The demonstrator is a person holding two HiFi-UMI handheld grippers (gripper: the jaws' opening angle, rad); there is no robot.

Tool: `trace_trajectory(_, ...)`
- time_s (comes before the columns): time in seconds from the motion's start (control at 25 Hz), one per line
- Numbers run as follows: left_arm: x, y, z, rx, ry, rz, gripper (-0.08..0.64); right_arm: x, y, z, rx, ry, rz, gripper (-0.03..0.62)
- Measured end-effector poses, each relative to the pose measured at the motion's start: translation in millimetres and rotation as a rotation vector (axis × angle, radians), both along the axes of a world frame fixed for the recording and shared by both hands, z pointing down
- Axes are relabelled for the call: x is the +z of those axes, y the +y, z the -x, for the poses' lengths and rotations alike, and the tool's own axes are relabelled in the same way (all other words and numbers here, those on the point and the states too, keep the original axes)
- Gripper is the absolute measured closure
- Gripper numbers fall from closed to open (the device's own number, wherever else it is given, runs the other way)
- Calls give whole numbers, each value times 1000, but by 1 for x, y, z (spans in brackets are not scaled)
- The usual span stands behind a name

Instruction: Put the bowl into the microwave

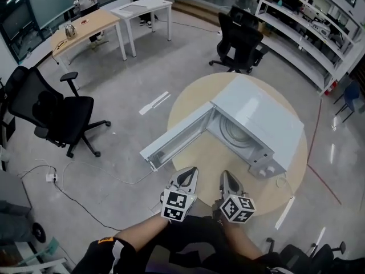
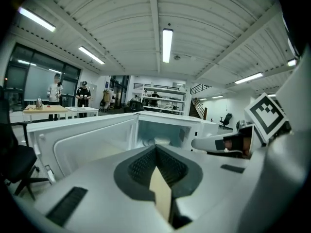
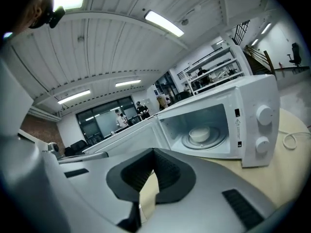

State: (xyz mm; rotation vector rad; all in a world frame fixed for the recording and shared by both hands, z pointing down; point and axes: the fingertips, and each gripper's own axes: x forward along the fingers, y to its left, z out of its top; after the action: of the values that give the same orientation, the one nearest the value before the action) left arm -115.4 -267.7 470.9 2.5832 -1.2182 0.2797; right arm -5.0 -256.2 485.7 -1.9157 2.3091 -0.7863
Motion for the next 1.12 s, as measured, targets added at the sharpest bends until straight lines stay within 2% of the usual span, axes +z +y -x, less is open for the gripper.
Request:
trace_trajectory(0.2, 0, 35, -20, -63, -5, -17, 514, -13, 32, -13, -113, 59, -76, 574)
trace_trajectory(0.36, -2, 77, -74, -77, 13, -15, 514, -13, 81, -40, -227, 127, -96, 574)
trace_trajectory(0.56, -5, 140, -126, -109, 12, -22, 514, -9, 139, -90, -290, 182, -105, 574)
trace_trajectory(0.72, -1, 189, -143, -186, 26, 6, 514, -15, 178, -120, -344, 190, -134, 574)
trace_trajectory(0.84, -5, 226, -151, -237, 8, 0, 514, -17, 206, -131, -387, 177, -144, 574)
trace_trajectory(1.12, -4, 290, -145, -302, -124, -21, 514, -24, 262, -128, -458, 196, -198, 574)
